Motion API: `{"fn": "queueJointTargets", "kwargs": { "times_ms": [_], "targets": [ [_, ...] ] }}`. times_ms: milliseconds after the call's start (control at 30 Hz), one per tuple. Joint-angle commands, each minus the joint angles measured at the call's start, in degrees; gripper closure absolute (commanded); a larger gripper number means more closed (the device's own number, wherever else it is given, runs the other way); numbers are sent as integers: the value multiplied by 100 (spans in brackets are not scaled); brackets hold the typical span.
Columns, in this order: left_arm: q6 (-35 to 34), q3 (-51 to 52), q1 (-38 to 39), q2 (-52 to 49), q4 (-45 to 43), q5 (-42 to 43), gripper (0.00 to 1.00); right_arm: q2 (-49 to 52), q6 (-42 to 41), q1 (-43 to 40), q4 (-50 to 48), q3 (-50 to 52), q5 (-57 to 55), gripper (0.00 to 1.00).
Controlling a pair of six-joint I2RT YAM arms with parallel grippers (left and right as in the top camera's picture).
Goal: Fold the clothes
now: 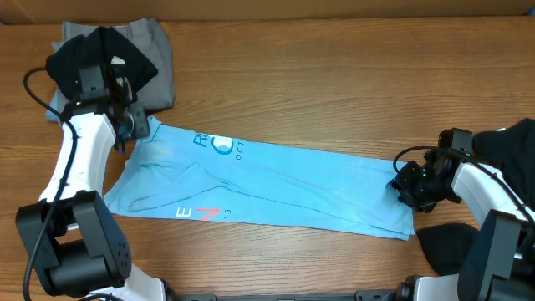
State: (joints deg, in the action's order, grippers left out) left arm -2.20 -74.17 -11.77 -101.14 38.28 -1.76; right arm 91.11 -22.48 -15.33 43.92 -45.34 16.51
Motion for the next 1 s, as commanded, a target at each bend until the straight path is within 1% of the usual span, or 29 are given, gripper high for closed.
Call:
{"fn": "queueJointTargets", "kwargs": {
  "times_ms": [0,100,167,233,367,500,533,567,667,700,767,900,967],
  "targets": [
    [404,109,-42,31,-643,483,52,-136,-35,-13,-103,66,-35,56],
    [540,109,-42,-208,-986,654,56,-136,-57,-11,-122,66,-35,56],
    [553,109,-42,-428,-1034,918,57,-136,-68,-11,-122,66,-33,56],
    [656,109,-42,-660,-1119,1115,61,-136,-162,-11,-107,66,-33,56],
    [728,109,-42,-914,-1239,1397,62,-136,-162,-11,-103,66,-33,56],
    [955,109,-42,-1034,-1266,1379,62,-136,-162,-13,-129,66,-33,56],
    [986,109,-42,-1075,-1266,1364,63,-136,-164,-13,-131,66,-33,56],
    [992,109,-42,-1104,-1261,1357,67,-136,-164,-13,-131,66,-33,56],
    [990,109,-55,-1139,-1231,1189,85,-136,-162,-11,-122,66,-33,56],
    [988,109,-57,-1137,-1231,1110,90,-136,-162,-11,-120,66,-33,56],
    [970,103,-66,-1128,-1215,896,96,-136,-162,-11,-120,66,-33,56],
    [824,103,-94,-1128,-1108,98,96,-136,-162,-13,-125,66,-33,56],
    [772,103,-136,-1128,-1086,-170,96,-136,-162,-13,-122,66,-35,56]
  ]
}}
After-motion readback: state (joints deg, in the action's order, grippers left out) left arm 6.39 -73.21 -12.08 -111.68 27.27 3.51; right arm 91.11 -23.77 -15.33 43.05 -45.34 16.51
